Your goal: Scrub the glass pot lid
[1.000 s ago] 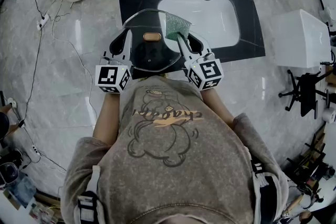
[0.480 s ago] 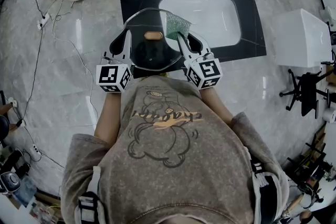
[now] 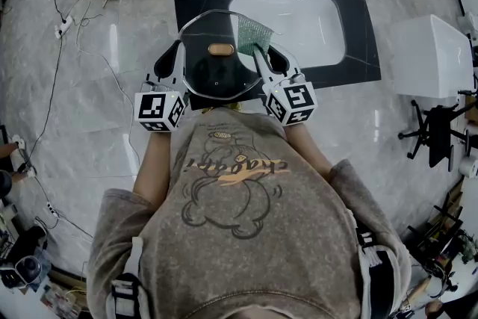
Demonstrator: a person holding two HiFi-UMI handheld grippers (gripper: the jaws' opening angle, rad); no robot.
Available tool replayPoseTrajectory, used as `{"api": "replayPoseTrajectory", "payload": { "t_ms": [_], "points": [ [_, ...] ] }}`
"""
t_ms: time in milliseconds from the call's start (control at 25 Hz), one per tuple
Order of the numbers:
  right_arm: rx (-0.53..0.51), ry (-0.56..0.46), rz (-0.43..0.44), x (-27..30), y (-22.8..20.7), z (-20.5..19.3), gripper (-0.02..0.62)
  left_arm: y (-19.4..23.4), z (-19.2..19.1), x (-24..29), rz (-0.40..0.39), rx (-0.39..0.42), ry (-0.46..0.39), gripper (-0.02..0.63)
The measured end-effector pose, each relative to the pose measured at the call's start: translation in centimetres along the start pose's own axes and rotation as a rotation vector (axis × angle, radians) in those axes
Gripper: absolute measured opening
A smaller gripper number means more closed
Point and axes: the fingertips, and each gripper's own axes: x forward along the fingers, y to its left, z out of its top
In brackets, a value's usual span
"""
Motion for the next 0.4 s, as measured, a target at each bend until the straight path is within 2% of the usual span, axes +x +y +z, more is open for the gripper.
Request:
{"api": "replayPoseTrajectory", "payload": {
  "t_ms": [400],
  "points": [
    [0.011, 0.001, -0.005, 0.15, -0.04, -0.12, 0.083, -0.63, -0.04, 0.22, -0.011, -0.006, 0.003, 0.009]
  ]
}}
